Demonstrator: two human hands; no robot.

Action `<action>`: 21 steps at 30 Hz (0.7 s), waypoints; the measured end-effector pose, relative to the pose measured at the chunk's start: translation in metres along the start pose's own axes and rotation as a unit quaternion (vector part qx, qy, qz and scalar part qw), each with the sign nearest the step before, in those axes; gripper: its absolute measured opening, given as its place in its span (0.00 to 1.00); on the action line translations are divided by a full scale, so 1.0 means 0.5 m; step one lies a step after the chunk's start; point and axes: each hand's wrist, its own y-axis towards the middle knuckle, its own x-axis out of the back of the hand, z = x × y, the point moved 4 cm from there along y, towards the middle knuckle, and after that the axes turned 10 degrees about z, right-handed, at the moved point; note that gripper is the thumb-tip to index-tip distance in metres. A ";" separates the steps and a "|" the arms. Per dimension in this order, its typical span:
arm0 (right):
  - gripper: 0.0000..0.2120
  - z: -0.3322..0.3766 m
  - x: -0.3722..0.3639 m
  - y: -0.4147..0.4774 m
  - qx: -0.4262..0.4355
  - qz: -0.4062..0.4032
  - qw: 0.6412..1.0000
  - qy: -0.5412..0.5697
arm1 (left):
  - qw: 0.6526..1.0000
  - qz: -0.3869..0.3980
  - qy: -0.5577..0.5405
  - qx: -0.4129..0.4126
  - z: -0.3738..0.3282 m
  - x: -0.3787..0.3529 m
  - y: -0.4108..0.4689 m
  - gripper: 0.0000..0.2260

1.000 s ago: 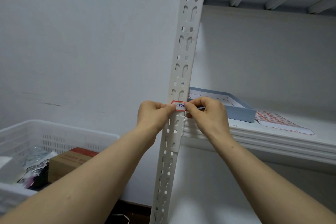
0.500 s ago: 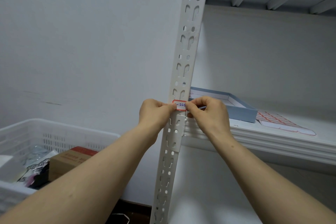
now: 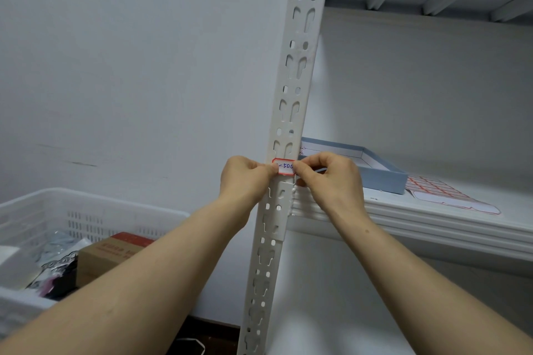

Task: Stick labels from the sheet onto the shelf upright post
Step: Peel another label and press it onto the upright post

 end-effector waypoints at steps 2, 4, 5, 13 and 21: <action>0.06 0.001 0.001 0.000 0.000 0.001 1.000 0.006 | 1.000 -0.001 0.002 0.001 0.000 0.001 0.001 0.15; 0.06 0.001 0.001 0.000 -0.001 0.003 1.000 0.022 | 1.000 -0.001 0.004 0.000 0.000 0.002 0.002 0.14; 0.06 0.001 0.002 0.001 -0.005 0.006 0.999 0.036 | 1.000 -0.002 0.005 0.000 -0.001 0.002 0.003 0.13; 0.09 -0.009 0.008 0.013 -0.037 0.068 0.984 0.160 | 0.999 -0.010 0.046 -0.011 -0.002 0.008 0.005 0.11; 0.03 0.007 0.016 0.011 -0.018 0.147 0.974 0.170 | 0.997 -0.013 0.077 -0.005 -0.008 0.018 0.006 0.15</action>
